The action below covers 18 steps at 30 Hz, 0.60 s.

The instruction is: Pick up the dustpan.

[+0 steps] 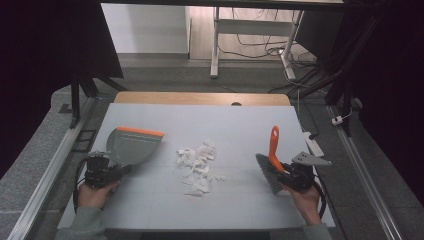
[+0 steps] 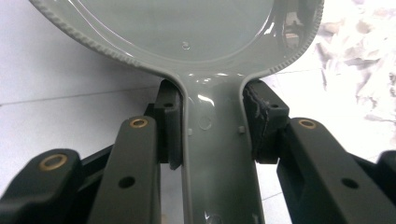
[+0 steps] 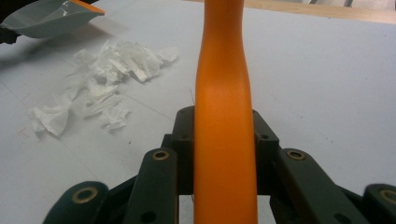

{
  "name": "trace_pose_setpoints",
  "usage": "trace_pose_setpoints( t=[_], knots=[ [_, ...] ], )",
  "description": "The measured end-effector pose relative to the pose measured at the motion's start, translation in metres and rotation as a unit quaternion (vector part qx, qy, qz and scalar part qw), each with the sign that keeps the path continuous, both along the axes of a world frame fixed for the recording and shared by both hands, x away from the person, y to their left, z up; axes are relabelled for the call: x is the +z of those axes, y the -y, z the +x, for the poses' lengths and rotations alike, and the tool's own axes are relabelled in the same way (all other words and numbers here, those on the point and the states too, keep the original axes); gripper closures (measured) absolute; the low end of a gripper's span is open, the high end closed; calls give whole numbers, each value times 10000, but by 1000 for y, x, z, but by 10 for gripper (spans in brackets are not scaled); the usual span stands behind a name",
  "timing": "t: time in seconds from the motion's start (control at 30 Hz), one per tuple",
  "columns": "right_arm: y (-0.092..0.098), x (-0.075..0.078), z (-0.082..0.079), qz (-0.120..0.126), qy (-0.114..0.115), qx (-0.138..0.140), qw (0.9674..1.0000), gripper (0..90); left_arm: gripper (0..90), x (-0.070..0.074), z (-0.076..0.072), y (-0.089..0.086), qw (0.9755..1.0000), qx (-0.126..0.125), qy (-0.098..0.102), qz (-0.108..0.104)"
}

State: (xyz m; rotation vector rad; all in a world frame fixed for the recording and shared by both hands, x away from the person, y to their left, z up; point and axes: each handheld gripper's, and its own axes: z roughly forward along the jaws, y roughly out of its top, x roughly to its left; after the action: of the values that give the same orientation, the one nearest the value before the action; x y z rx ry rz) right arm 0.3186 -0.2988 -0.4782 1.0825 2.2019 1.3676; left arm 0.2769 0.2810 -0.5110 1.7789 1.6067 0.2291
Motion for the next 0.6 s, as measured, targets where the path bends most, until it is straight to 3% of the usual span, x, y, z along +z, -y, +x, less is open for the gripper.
trace_pose_setpoints(
  t=[0.6],
  knots=[
    [0,4,-3,93,132,-19,9999,699,613,10,-6,-5,9983,-468,359,10]
  ],
)
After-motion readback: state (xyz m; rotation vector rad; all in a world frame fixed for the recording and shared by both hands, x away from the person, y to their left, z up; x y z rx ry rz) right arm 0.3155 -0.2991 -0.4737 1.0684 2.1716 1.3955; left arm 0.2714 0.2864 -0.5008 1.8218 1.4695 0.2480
